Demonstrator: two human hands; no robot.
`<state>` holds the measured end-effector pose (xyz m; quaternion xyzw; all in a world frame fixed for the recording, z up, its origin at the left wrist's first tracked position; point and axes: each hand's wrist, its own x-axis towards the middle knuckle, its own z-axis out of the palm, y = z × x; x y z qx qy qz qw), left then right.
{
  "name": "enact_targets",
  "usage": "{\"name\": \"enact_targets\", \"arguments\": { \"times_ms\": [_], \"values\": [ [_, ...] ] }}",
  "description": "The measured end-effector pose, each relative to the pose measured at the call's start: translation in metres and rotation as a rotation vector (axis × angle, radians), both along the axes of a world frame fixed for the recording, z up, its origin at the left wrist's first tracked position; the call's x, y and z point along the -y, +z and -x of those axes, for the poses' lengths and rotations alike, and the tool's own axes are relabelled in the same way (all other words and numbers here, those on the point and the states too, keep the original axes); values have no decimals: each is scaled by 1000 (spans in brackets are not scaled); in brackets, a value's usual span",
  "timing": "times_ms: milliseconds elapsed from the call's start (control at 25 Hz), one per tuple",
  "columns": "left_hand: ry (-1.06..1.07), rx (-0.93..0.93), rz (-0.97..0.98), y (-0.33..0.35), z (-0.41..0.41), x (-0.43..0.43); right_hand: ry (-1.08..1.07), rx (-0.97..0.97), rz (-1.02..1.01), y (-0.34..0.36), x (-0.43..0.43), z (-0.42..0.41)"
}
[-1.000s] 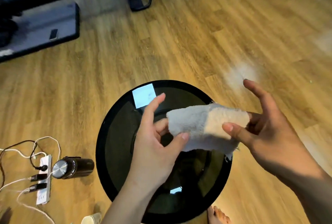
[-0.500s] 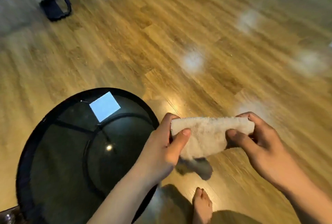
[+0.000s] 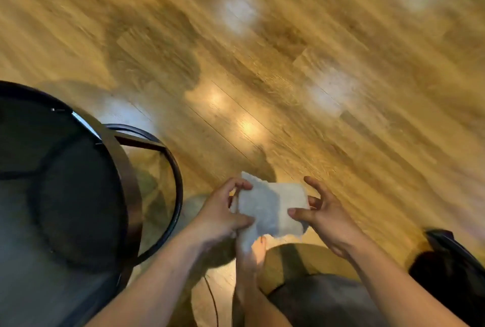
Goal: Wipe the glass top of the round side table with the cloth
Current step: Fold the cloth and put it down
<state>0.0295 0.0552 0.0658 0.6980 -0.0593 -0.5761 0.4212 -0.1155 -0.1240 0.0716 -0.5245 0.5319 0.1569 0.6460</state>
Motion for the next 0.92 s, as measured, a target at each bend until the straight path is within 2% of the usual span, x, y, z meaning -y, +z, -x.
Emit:
{"name": "enact_targets", "arguments": {
  "times_ms": [80,200,240,320,400,520,640,720,840,920],
  "values": [
    [-177,205,-87,-41,3,17,208,45,141,-38,15,-2],
    [-493,404,-186,-93,-1,42,836,-10,378,-100,32,-15],
    [-607,439,-202,-105,-3,49,991,62,419,-118,36,-22],
    [-768,501,-241,-130,-10,59,1121,156,489,-151,42,-32],
    [-737,516,-287,-152,-19,68,1005,125,466,-174,55,-41],
    [-237,198,-251,-188,-33,74,493,-14,211,-213,68,-53],
    [99,105,-254,-228,-38,78,84,-68,106,-252,71,-58],
    [193,118,-306,-256,-35,76,19,-90,117,-277,69,-57],
    [185,201,-403,-283,-28,64,136,-100,187,-292,59,-60],
    [260,167,-422,-285,-26,59,179,-117,251,-290,58,-64]
  ]
}}
